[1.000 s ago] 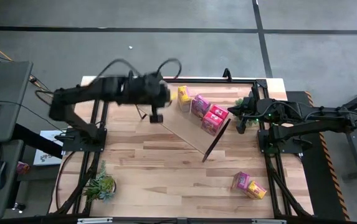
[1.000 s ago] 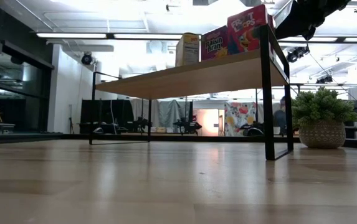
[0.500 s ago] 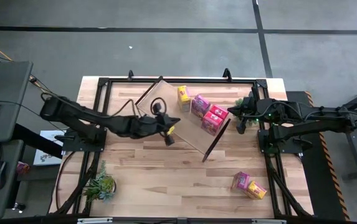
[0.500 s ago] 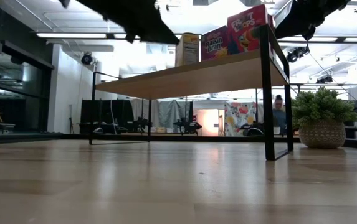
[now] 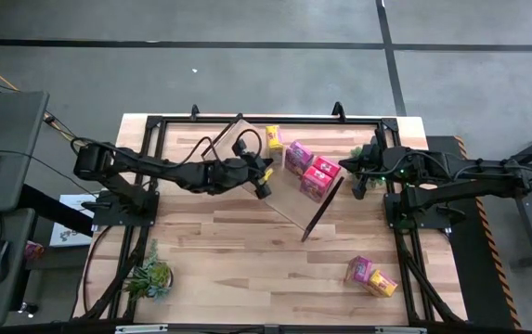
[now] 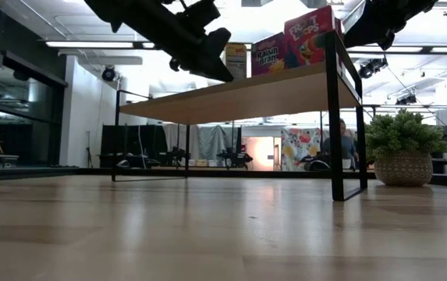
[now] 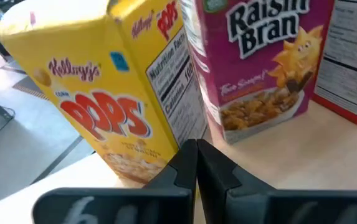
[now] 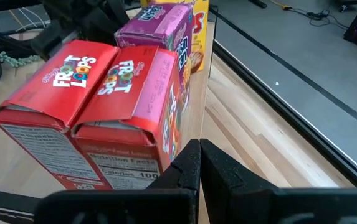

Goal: Stack cereal on shelf
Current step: Put the top yellow cereal box on the shelf

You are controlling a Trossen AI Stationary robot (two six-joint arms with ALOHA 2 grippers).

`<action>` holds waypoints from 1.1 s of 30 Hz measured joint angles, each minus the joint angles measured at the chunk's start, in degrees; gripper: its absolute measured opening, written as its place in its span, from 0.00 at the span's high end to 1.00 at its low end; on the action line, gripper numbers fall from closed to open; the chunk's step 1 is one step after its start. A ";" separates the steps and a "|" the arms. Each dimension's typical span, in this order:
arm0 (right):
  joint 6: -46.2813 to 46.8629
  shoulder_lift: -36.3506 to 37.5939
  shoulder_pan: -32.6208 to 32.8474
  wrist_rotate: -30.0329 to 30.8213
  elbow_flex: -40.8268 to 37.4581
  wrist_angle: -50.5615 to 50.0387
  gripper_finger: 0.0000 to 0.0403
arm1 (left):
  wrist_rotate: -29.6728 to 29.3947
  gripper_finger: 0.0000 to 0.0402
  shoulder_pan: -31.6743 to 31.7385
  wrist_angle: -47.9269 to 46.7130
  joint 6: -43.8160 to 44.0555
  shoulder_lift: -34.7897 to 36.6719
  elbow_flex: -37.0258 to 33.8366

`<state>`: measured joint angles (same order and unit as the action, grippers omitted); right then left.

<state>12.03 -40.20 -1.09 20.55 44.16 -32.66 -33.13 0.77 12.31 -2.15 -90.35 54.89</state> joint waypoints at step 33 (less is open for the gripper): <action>-0.38 -0.03 0.00 0.37 0.00 0.30 1.00 | -3.40 1.00 1.30 -7.54 -3.89 1.11 -0.02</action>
<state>11.65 -40.23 -1.09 20.91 44.16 -32.36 -36.53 2.06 4.77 -6.04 -89.23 54.87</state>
